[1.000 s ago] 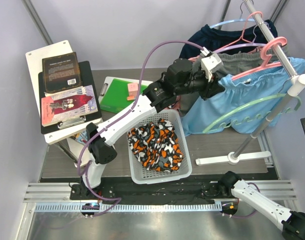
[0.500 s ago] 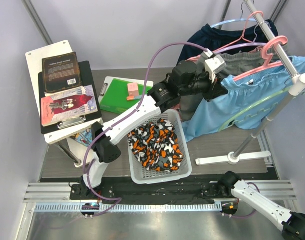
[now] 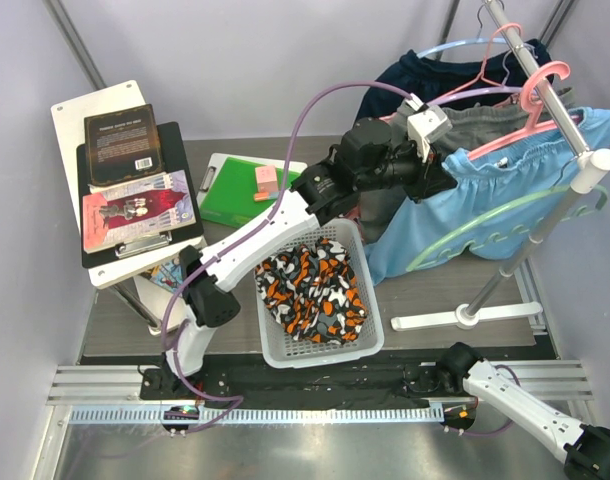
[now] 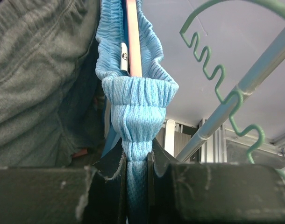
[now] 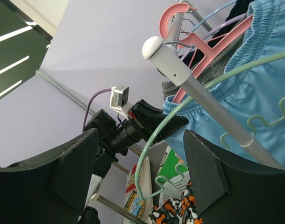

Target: Remove the shorts from the hanger

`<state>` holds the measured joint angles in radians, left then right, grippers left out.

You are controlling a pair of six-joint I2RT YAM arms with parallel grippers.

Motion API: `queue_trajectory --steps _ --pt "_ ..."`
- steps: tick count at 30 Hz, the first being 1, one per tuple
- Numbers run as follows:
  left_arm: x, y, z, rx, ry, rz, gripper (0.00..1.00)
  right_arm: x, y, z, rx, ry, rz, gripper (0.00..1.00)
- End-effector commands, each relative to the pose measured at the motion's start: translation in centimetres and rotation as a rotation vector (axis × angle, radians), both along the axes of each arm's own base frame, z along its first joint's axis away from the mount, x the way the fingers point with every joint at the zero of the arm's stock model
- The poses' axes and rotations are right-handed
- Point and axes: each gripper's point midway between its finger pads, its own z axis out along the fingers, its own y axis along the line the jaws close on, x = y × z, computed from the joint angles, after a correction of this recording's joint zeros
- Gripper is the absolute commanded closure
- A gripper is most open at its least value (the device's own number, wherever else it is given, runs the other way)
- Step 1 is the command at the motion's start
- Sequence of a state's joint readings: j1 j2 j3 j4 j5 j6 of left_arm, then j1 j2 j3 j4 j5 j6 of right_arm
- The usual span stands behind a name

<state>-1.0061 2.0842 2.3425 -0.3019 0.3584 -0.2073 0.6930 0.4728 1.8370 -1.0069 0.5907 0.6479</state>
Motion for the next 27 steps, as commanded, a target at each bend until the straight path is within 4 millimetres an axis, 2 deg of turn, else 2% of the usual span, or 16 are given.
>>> queue_trajectory --steps 1,6,10,11,13,14,15,17,20,24,27 --pt "-2.7 4.9 13.7 -0.284 -0.163 0.027 1.0 0.3 0.0 0.6 -0.002 -0.02 -0.007 0.21" --pt "-3.2 6.3 15.1 -0.294 -0.167 0.034 1.0 0.3 0.2 0.6 -0.01 -0.021 0.0 0.21" --pt "-3.5 7.7 14.9 -0.258 -0.163 0.045 1.0 0.5 0.4 0.7 -0.02 -0.021 -0.003 0.21" --pt "-3.6 8.6 15.5 -0.263 -0.167 0.054 1.0 0.6 0.5 0.7 -0.024 -0.018 0.0 0.21" --pt "-3.6 9.3 15.0 -0.249 -0.159 0.067 1.0 0.9 0.8 0.6 -0.035 -0.013 0.003 0.21" --pt "-3.9 10.4 15.8 -0.257 -0.163 0.076 1.0 1.0 0.9 0.5 -0.04 -0.01 0.004 0.21" --pt "-3.7 10.6 15.2 -0.241 -0.154 0.083 1.0 1.0 1.0 0.5 -0.041 -0.01 0.007 0.21" --pt "-3.9 11.9 15.8 -0.241 -0.16 0.097 1.0 1.3 1.4 0.4 -0.051 -0.004 0.014 0.21" --pt "-4.1 13.0 15.1 -0.194 -0.149 0.117 1.0 1.7 2.2 0.3 -0.073 0.001 0.034 0.21" --pt "-5.0 15.9 15.0 -0.136 -0.159 0.161 1.0 2.4 3.3 0.6 -0.1 0.005 0.057 0.21" --pt "-4.9 17.9 14.8 -0.106 -0.172 0.218 1.0 2.9 4.5 0.7 -0.127 0.002 0.085 0.21"
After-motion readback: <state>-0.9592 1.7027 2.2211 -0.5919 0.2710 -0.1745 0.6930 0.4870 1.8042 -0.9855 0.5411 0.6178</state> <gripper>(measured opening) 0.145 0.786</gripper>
